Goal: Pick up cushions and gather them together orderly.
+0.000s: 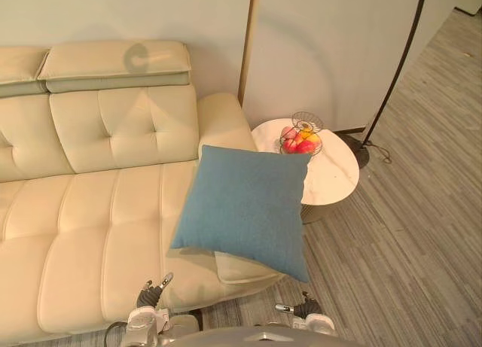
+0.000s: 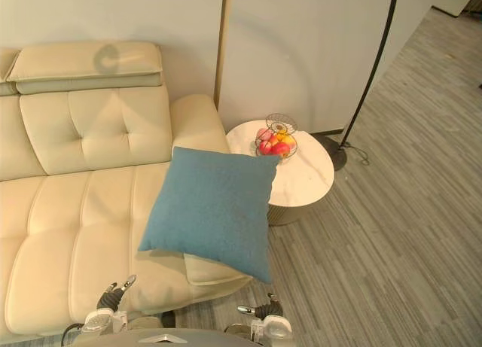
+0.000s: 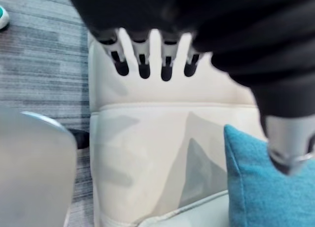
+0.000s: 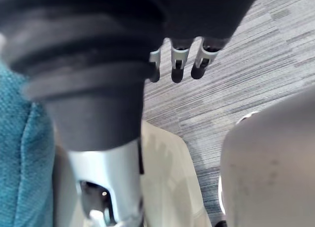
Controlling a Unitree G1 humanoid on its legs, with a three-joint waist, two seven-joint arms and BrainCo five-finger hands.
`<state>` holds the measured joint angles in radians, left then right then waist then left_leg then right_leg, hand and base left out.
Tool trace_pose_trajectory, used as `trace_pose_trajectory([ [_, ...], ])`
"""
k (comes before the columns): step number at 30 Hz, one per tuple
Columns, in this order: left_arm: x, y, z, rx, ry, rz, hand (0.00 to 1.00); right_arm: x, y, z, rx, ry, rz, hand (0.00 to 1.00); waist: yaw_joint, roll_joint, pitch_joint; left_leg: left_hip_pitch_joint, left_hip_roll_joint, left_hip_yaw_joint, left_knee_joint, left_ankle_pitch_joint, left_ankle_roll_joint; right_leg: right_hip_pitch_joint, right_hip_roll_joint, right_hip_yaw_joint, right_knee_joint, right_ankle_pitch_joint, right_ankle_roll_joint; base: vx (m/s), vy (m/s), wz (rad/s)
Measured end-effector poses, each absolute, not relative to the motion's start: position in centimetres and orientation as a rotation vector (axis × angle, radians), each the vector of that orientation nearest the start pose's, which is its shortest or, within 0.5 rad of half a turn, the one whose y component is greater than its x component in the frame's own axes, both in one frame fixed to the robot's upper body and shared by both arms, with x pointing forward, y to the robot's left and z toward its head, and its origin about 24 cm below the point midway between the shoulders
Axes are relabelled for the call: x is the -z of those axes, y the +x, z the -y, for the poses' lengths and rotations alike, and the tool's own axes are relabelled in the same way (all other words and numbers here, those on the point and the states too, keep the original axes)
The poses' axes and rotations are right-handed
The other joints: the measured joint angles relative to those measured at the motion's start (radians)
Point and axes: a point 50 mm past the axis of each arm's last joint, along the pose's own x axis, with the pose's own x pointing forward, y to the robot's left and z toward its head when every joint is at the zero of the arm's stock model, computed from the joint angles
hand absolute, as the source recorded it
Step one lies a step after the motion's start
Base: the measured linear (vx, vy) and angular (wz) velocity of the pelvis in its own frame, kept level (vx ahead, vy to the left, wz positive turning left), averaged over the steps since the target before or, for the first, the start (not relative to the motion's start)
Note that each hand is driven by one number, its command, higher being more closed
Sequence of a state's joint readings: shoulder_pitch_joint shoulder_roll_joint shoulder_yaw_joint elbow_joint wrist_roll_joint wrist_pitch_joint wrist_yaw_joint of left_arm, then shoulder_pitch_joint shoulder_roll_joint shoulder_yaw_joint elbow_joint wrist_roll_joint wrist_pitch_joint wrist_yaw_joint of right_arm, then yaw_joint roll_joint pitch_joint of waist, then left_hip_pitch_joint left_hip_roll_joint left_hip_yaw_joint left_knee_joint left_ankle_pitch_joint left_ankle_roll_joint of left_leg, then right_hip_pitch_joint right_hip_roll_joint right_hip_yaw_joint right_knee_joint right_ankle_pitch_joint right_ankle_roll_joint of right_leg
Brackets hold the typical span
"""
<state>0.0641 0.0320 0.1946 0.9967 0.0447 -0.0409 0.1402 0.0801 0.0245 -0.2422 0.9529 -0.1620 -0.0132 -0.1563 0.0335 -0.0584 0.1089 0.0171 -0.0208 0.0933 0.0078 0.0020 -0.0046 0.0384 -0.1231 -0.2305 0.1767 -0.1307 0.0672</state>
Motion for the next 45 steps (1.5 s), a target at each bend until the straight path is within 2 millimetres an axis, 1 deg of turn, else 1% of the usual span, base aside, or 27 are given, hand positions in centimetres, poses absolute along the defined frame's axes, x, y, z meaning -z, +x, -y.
trace_pose_trajectory([
  [2, 15.5, 10.9, -19.6, -0.317, 0.044, -1.028, 0.0, 15.5, 10.9, 18.5, 0.313, -0.074, -1.034, 0.0, -0.003, 0.005, -0.005, 0.04, -0.006, -0.002, -0.094, 0.048, 0.004, 0.001, 0.004, 0.001, -0.016, 0.004, 0.0, -0.01, 0.008, 0.04],
  [5, 15.6, 10.7, -19.5, -0.315, 0.043, -1.038, 0.0, 15.5, 10.7, 18.8, 0.348, -0.046, -1.042, 0.0, -0.006, 0.008, -0.008, 0.052, -0.007, -0.005, -0.095, 0.059, 0.014, 0.016, 0.011, 0.002, -0.029, 0.015, 0.0, 0.02, -0.007, -0.01],
  [7, 15.8, 10.4, -19.5, -0.314, 0.043, -1.051, 0.0, 15.6, 10.5, 18.9, 0.36, -0.041, -1.054, 0.0, -0.009, 0.015, -0.01, 0.061, -0.006, -0.004, -0.096, 0.059, 0.014, 0.037, 0.015, 0.003, -0.043, 0.018, -0.001, 0.0, 0.0, 0.0],
  [8, 16.0, 10.2, -19.1, -0.267, 0.076, -1.076, 0.0, 15.7, 11.1, 19.5, 0.359, -0.038, -1.077, 0.0, -0.042, 0.036, -0.005, 0.079, 0.013, 0.009, -0.096, 0.063, 0.002, 0.065, 0.042, 0.017, -0.1, 0.044, -0.009, 0.0, 0.0, 0.0],
  [23, 16.0, 10.2, -19.1, -0.267, 0.077, -1.075, 0.0, 15.7, 11.1, 19.5, 0.36, -0.037, -1.077, 0.0, -0.043, 0.035, -0.005, 0.078, 0.014, 0.009, -0.096, 0.063, 0.002, 0.064, 0.042, 0.017, -0.101, 0.044, -0.009, 0.0, 0.0, 0.0],
  [28, 16.0, 10.4, -19.4, -0.266, 0.074, -1.075, 0.0, 15.7, 11.1, 19.7, 0.381, -0.008, -1.077, 0.0, -0.045, 0.034, -0.001, 0.071, 0.015, 0.017, -0.096, 0.05, -0.006, 0.062, 0.042, 0.023, -0.106, 0.035, -0.007, 0.0, 0.0, -0.04],
  [30, 16.0, 10.4, -19.5, -0.272, 0.059, -1.076, 0.0, 15.7, 11.0, 19.7, 0.395, 0.009, -1.078, 0.0, -0.047, 0.034, 0.0, 0.069, 0.015, 0.02, -0.096, 0.045, -0.005, 0.062, 0.041, 0.023, -0.111, 0.035, -0.007, 0.0, 0.0, 0.0],
  [33, 16.0, 10.2, -19.7, -0.3, 0.024, -1.08, 0.0, 15.8, 10.6, 20.3, 0.461, 0.063, -1.086, 0.0, -0.047, 0.033, 0.0, 0.068, 0.012, 0.02, -0.096, 0.037, -0.006, 0.066, 0.039, 0.018, -0.122, 0.038, -0.007, 0.07, -0.001, 0.04],
  [34, 16.0, 10.1, -19.8, -0.319, 0.004, -1.083, 0.0, 15.8, 10.4, 20.5, 0.491, 0.084, -1.094, 0.0, -0.049, 0.032, 0.0, 0.069, 0.01, 0.02, -0.096, 0.043, 0.001, 0.069, 0.037, 0.008, -0.124, 0.041, -0.003, 0.11, -0.002, 0.1],
  [37, 16.0, 10.0, -19.9, -0.34, -0.02, -1.082, 0.0, 15.8, 10.2, 21.0, 0.542, 0.102, -1.1, 0.0, -0.05, 0.032, 0.005, 0.067, 0.007, 0.018, -0.096, 0.043, 0.001, 0.073, 0.035, -0.003, -0.128, 0.043, -0.002, 0.09, -0.006, 0.11],
  [41, 16.0, 9.6, -20.8, -0.416, -0.067, -1.087, 0.0, 15.9, 9.7, 22.2, 0.631, 0.143, -1.119, 0.0, -0.054, 0.035, 0.012, 0.08, 0.004, 0.021, -0.096, 0.043, 0.001, 0.102, 0.033, -0.014, -0.151, 0.043, -0.002, 0.04, -0.018, 0.06],
  [43, 15.9, 9.2, -22.1, -0.492, -0.097, -1.085, 0.0, 15.4, 9.6, 24.5, 0.728, 0.164, -1.096, 0.0, -0.058, 0.042, 0.017, 0.086, 0.005, 0.025, -0.096, 0.043, 0.0, 0.109, 0.032, -0.015, -0.153, 0.043, -0.002, 0.0, 0.0, 0.0],
  [44, 15.8, 9.2, -22.6, -0.512, -0.101, -1.082, 0.0, 15.2, 9.6, 25.3, 0.749, 0.161, -1.086, 0.0, -0.059, 0.044, 0.019, 0.087, 0.006, 0.027, -0.096, 0.043, 0.0, 0.11, 0.03, -0.014, -0.152, 0.043, -0.002, -0.04, -0.003, -0.04],
  [45, 15.5, 9.0, -24.0, -0.551, -0.091, -1.075, 0.0, 14.5, 9.7, 27.2, 0.803, 0.151, -1.055, 0.0, -0.061, 0.047, 0.021, 0.089, 0.008, 0.033, -0.096, 0.042, -0.001, 0.111, 0.03, -0.013, -0.152, 0.044, -0.003, -0.05, -0.002, -0.06],
])
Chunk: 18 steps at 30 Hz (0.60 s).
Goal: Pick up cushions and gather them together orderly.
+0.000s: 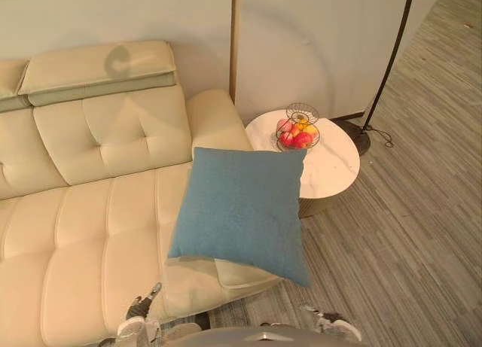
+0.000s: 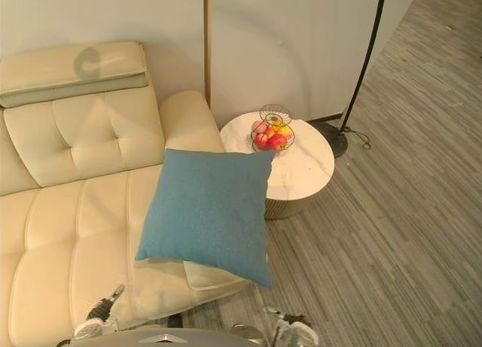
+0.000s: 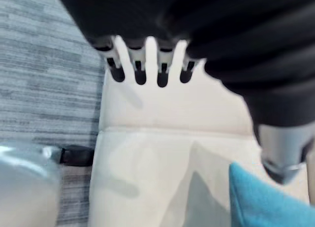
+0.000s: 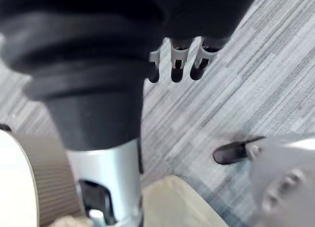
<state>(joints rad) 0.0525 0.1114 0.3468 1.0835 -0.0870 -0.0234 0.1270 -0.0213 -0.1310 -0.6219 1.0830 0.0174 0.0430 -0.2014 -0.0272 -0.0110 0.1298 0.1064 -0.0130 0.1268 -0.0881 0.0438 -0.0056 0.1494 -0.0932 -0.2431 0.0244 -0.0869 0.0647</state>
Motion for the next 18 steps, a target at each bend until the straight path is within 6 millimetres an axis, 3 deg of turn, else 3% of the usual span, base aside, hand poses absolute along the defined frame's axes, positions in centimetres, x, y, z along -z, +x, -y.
trace_pose_trajectory([
  [3, 14.6, 8.9, -27.3, -0.63, -0.052, -1.043, 0.0, 13.0, 10.2, 30.7, 0.901, 0.143, -0.981, 0.0, -0.001, 0.001, 0.001, 0.002, 0.005, 0.011, 0.0, -0.002, -0.003, -0.002, 0.005, 0.005, 0.0, 0.003, -0.001, -0.06, -0.009, -0.06],
  [7, 13.6, 8.9, -29.6, -0.684, -0.02, -1.011, 0.0, 11.5, 11.0, 33.0, 0.942, 0.094, -0.908, 0.0, -0.007, 0.003, 0.002, 0.0, 0.006, 0.015, 0.0, -0.004, -0.005, -0.004, 0.005, 0.007, -0.003, 0.004, -0.001, -0.05, -0.006, -0.02],
  [10, 13.1, 9.6, -30.2, -0.686, -0.004, -0.97, 0.0, 9.1, 13.9, 33.7, 0.902, 0.014, -0.757, 0.0, -0.01, 0.005, 0.003, -0.004, 0.006, 0.024, 0.0, -0.012, -0.01, -0.012, 0.004, 0.009, -0.003, 0.007, 0.001, -0.03, 0.003, -0.06],
  [14, 11.3, 12.5, -30.4, -0.649, 0.019, -0.826, 0.0, 5.6, 17.4, 33.6, 0.832, -0.07, -0.554, 0.0, -0.006, 0.005, 0.003, -0.006, 0.003, 0.022, 0.0, -0.013, -0.006, -0.012, -0.001, 0.005, -0.004, 0.006, 0.003, 0.02, -0.001, 0.01],
  [18, 10.0, 14.3, -30.2, -0.614, 0.038, -0.726, 0.0, 4.6, 18.8, 32.9, 0.804, -0.088, -0.484, 0.0, -0.007, 0.006, 0.003, -0.013, 0.0, 0.014, 0.001, -0.011, -0.004, -0.012, -0.003, -0.001, -0.009, 0.005, 0.005, 0.05, -0.01, 0.05],
])
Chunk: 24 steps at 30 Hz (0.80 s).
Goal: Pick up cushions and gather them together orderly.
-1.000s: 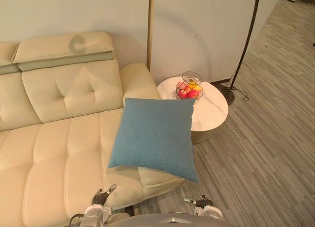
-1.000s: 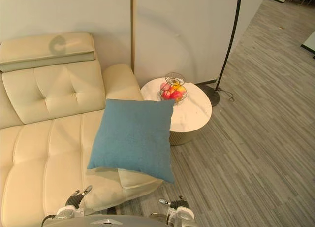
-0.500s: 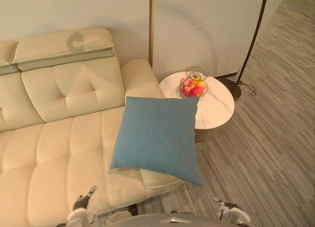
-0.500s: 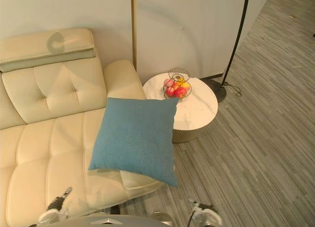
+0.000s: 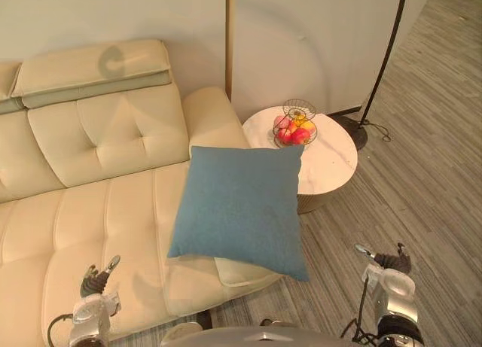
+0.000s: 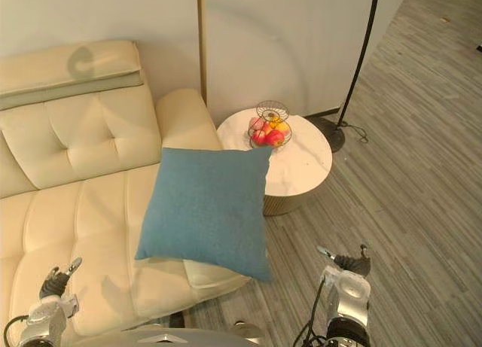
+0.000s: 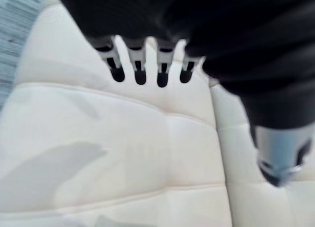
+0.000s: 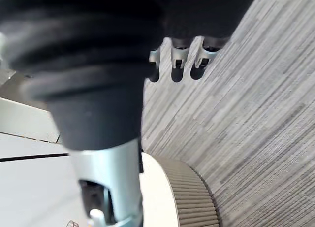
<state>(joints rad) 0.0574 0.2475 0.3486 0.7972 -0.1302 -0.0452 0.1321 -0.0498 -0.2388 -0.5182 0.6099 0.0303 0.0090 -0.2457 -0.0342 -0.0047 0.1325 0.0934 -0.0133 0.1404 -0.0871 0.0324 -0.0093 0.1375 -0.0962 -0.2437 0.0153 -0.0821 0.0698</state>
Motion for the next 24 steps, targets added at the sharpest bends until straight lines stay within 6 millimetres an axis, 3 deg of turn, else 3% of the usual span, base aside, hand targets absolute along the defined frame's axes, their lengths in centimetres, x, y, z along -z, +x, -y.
trace_pose_trajectory([
  [4, 8.7, 15.8, -29.8, -0.574, 0.057, -0.644, 0.0, 3.4, 20.0, 32.1, 0.766, -0.098, -0.41, 0.0, -0.003, 0.002, -0.001, -0.001, 0.001, -0.002, 0.006, 0.001, -0.001, 0.002, 0.0, -0.012, -0.001, 0.0, 0.0, 0.04, -0.013, 0.03],
  [13, 6.5, 19.1, -27.2, -0.393, 0.094, -0.5, 0.0, 0.6, 23.4, 27.5, 0.492, -0.139, -0.234, 0.0, -0.015, 0.007, -0.003, -0.006, 0.004, -0.002, 0.0, 0.007, -0.003, -0.008, 0.0, -0.014, 0.01, 0.0, 0.0, -0.05, -0.005, 0.01],
  [24, 5.6, 21.5, -25.5, -0.312, 0.138, -0.453, 0.0, 0.5, 24.6, 24.5, 0.382, -0.124, -0.207, 0.0, -0.012, 0.013, -0.005, -0.068, 0.008, 0.012, 0.0, 0.023, 0.0, -0.069, 0.008, 0.001, -0.006, 0.028, -0.003, -0.02, 0.001, -0.03],
])
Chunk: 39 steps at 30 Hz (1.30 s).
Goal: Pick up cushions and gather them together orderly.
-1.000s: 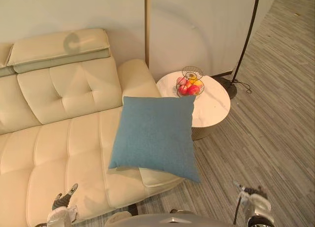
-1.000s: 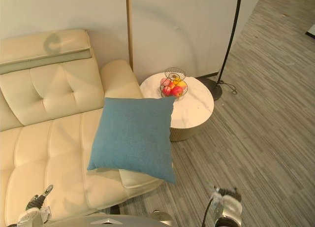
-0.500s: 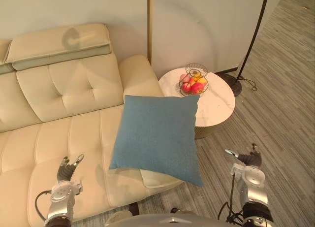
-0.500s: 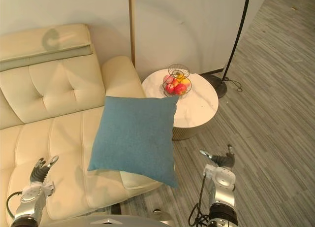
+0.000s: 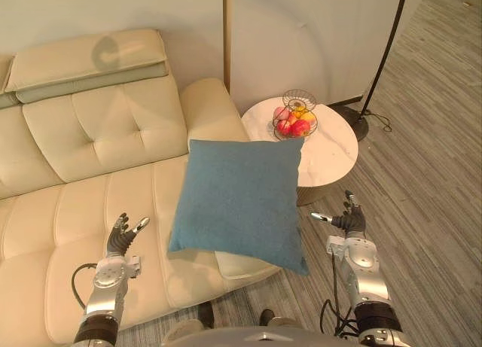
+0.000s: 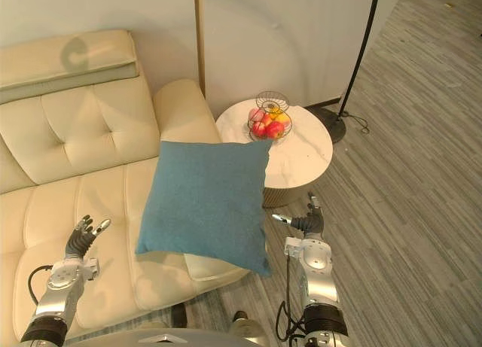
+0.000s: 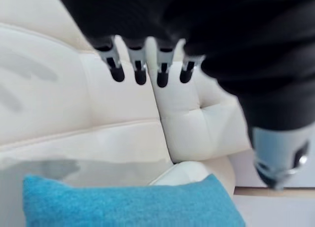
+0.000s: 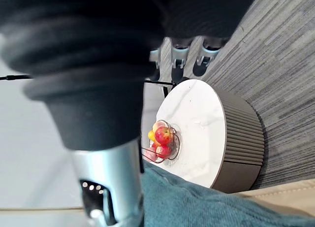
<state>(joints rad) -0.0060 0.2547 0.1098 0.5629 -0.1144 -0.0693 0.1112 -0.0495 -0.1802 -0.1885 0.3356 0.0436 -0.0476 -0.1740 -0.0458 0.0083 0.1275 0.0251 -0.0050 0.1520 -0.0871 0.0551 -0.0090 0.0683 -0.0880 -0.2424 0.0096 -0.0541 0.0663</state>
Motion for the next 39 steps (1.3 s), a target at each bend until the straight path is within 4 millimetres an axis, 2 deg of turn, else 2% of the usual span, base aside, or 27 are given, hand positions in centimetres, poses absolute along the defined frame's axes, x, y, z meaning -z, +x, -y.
trace_pose_trajectory([
  [5, 5.1, 23.0, -24.5, -0.279, 0.149, -0.428, 0.0, 0.8, 25.1, 22.5, 0.332, -0.068, -0.21, 0.0, 0.008, 0.004, 0.007, -0.014, 0.008, 0.011, 0.0, 0.004, -0.006, -0.017, 0.008, 0.009, -0.005, 0.007, -0.005, -0.01, -0.011, -0.07],
  [8, 4.7, 24.4, -23.9, -0.264, 0.156, -0.417, 0.0, 0.3, 26.4, 20.9, 0.284, -0.033, -0.19, 0.0, 0.007, 0.006, 0.026, -0.045, 0.017, 0.011, 0.0, 0.019, -0.012, -0.049, 0.016, 0.009, -0.003, 0.02, -0.012, -0.06, -0.019, -0.03],
  [10, 3.8, 26.1, -23.3, -0.25, 0.161, -0.382, 0.0, -1.0, 28.2, 19.4, 0.233, -0.016, -0.143, 0.0, 0.013, 0.005, 0.068, -0.078, 0.026, 0.011, 0.0, 0.039, -0.015, -0.083, 0.024, 0.009, -0.001, 0.036, -0.019, -0.12, -0.019, 0.0],
  [13, 2.9, 27.7, -22.9, -0.255, 0.166, -0.353, 0.0, -2.5, 29.6, 17.7, 0.171, -0.018, -0.084, 0.0, 0.032, 0.004, 0.091, -0.139, 0.037, 0.011, 0.006, 0.07, -0.02, -0.147, 0.032, 0.015, 0.01, 0.056, -0.035, -0.12, -0.006, -0.01],
  [16, 2.2, 28.8, -22.8, -0.261, 0.167, -0.336, 0.0, -3.3, 30.2, 17.4, 0.165, -0.017, -0.057, 0.0, 0.046, 0.004, 0.105, -0.191, 0.046, 0.01, 0.006, 0.088, -0.015, -0.201, 0.04, 0.013, 0.016, 0.074, -0.044, -0.11, 0.002, 0.0],
  [22, 0.5, 30.7, -22.9, -0.271, 0.179, -0.291, 0.0, -3.9, 31.1, 17.0, 0.166, -0.014, -0.04, 0.0, 0.047, 0.002, 0.152, -0.272, 0.053, 0.01, 0.0, 0.108, -0.019, -0.295, 0.041, 0.011, 0.048, 0.091, -0.049, -0.12, 0.011, 0.0],
  [33, -2.9, 34.3, -21.9, -0.242, 0.234, -0.217, 0.0, -7.2, 33.6, 15.4, 0.137, -0.02, 0.065, 0.0, 0.048, -0.012, 0.236, -0.367, 0.059, 0.013, 0.006, 0.147, -0.019, -0.422, 0.037, 0.014, 0.113, 0.099, -0.054, -0.01, -0.002, -0.01],
  [38, -5.7, 36.5, -21.1, -0.224, 0.265, -0.159, 0.0, -8.8, 34.2, 14.9, 0.137, -0.018, 0.125, 0.0, 0.048, -0.019, 0.275, -0.412, 0.067, 0.013, 0.005, 0.16, -0.025, -0.486, 0.038, 0.012, 0.154, 0.092, -0.064, -0.01, -0.006, 0.0],
  [39, -6.6, 37.0, -21.0, -0.232, 0.266, -0.135, 0.0, -9.2, 34.4, 14.9, 0.136, -0.016, 0.142, 1.0, 0.047, -0.021, 0.275, -0.434, 0.069, 0.013, 0.005, 0.163, -0.028, -0.511, 0.038, 0.011, 0.162, 0.092, -0.065, -0.04, -0.031, 0.0],
])
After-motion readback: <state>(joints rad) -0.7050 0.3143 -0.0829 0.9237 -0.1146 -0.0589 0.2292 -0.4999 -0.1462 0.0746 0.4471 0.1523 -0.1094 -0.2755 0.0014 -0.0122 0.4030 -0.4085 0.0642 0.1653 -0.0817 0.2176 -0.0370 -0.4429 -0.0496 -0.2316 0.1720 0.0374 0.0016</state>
